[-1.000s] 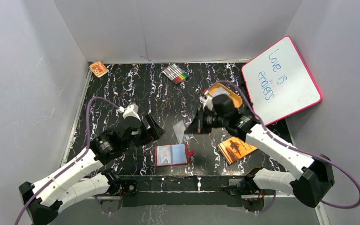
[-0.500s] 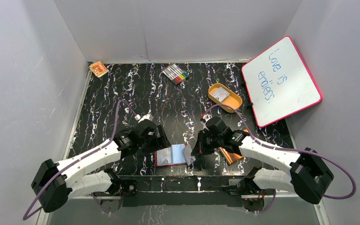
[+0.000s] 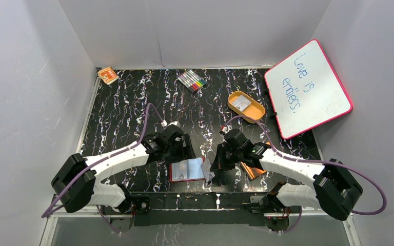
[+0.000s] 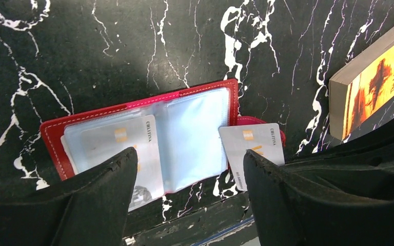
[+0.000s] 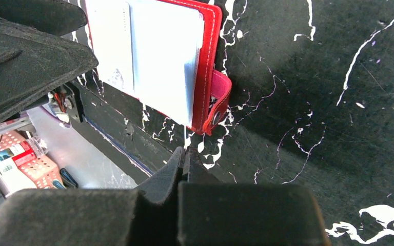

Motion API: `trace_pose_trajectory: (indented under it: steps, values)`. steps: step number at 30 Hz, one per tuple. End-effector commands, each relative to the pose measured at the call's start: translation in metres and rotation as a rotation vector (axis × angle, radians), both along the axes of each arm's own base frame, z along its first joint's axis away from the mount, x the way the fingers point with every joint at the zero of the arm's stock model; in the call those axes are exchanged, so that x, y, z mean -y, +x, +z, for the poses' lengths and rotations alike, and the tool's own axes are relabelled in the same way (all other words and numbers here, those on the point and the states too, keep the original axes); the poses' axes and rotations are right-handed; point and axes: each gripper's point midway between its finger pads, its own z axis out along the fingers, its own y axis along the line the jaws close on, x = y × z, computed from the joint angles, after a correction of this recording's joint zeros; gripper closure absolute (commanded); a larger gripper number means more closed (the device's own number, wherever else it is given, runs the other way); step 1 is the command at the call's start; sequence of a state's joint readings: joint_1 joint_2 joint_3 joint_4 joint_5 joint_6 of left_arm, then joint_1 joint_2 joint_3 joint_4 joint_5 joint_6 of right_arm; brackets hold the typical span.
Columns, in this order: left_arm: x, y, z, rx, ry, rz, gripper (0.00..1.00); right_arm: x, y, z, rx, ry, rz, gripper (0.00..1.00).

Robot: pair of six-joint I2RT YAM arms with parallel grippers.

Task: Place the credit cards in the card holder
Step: Insert the credit card into the card holder.

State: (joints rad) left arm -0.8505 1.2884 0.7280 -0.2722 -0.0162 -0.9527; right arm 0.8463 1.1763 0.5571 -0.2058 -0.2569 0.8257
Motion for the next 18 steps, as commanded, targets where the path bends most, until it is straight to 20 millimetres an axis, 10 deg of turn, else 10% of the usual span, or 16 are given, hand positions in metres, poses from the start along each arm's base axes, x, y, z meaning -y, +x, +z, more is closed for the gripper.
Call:
trace_pose_trajectory:
  steps: [1,18]
  values:
    - [0.011,0.003,0.005,0.013,-0.007,-0.043,0.28,-0.004,0.001,-0.003,-0.004,0.015,0.001,1.0]
    - [-0.004,-0.002,-0.042,-0.049,0.142,-0.077,0.37,-0.003,0.001,0.007,0.027,0.043,0.0,1.0]
